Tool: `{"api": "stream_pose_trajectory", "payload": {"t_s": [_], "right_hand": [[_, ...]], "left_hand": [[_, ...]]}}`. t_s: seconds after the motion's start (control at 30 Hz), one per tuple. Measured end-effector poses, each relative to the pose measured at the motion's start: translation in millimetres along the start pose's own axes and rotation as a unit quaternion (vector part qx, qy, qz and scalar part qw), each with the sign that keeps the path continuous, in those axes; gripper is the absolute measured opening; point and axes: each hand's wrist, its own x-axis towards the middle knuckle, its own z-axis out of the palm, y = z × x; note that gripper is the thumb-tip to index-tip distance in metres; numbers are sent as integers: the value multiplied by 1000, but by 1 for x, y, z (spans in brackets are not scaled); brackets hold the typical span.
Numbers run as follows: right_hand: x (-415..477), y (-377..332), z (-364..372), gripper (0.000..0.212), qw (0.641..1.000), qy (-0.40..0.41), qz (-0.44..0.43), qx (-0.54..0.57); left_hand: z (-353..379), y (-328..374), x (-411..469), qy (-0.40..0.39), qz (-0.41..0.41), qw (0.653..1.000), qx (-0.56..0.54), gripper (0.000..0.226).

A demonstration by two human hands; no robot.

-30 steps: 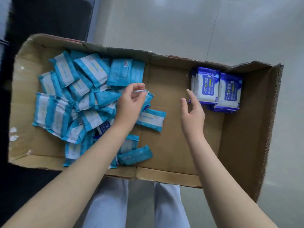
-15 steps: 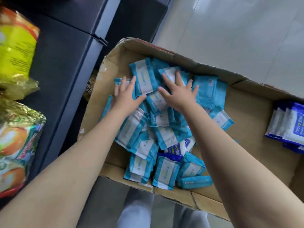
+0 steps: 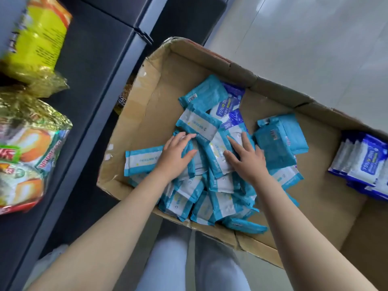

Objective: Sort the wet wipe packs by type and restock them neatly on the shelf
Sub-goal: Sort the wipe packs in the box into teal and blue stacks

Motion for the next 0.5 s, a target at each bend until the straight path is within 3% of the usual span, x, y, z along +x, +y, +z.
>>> {"api": "stream_pose_trajectory", "payload": {"t_s": [0.1, 0.2, 0.27, 0.4, 0.5], "right_hand": [[-9, 5, -2, 53, 999, -4, -2, 36], [-7, -12, -15, 54, 990, 109, 1, 87], [5, -34, -22, 53, 977, 190, -49, 84], [44, -85, -32, 53, 968, 195, -124, 94], [75, -115, -45, 55, 977, 159, -142, 26]], "left_hand": [[-7, 4, -9, -2, -12, 996, -88, 50], [-21, -2, -6, 38, -54, 982, -176, 57], [-27, -10, -1, 67, -103, 976, -182, 57], [-28, -25, 11, 63, -131, 978, -152, 54], [-32, -33, 18, 18, -138, 974, -181, 58]]}}
